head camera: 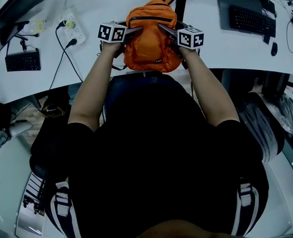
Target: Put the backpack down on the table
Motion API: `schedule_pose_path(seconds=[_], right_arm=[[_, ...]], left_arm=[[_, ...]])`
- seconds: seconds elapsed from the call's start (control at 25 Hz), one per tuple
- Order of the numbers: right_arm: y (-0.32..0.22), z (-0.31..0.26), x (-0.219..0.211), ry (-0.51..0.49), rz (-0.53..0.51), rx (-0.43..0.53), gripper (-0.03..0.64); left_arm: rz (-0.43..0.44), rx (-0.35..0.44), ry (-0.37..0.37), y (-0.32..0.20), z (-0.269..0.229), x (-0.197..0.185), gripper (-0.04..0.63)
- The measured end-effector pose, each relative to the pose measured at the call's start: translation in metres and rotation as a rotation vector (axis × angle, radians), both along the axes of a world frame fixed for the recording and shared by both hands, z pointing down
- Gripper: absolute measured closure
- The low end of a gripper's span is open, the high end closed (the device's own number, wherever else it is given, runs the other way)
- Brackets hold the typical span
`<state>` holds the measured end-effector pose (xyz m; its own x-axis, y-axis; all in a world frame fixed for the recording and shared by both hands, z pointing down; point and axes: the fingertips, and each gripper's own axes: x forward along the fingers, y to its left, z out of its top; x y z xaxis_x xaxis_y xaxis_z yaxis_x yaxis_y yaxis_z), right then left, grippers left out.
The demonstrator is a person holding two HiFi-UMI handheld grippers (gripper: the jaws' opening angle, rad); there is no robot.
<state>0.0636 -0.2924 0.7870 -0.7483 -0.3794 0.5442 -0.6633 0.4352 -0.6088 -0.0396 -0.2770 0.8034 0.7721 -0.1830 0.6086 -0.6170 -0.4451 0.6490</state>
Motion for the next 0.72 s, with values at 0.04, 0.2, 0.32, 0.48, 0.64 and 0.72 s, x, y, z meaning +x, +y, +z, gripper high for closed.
schedule_pose_path(seconds=[0.04,0.2,0.32,0.48,0.64,0.72], right_arm=[[0.001,-0.001,0.002,-0.002,0.006,0.0,0.342],[0.005,-0.005,0.011,-0.013,0.026,0.001,0.342],[0.007,-0.01,0.016,-0.019,0.031,0.005,0.342],[0.012,-0.017,0.021,-0.005,0.006,0.028,0.342],[0.015,-0.025,0.033,0.013,0.02,0.041,0.342],[0.017,-0.029,0.037,0.021,0.017,0.049,0.342]], left_arm=[[-0.002,0.001,-0.003,0.0,-0.001,-0.002,0.316],[-0.015,0.011,-0.014,-0.001,-0.007,-0.01,0.313],[-0.034,0.015,-0.018,-0.001,-0.011,-0.018,0.313],[-0.068,0.019,-0.02,0.001,-0.02,-0.032,0.313],[-0.089,0.04,-0.029,0.002,-0.03,-0.045,0.313],[-0.095,0.046,-0.032,0.007,-0.033,-0.05,0.313]])
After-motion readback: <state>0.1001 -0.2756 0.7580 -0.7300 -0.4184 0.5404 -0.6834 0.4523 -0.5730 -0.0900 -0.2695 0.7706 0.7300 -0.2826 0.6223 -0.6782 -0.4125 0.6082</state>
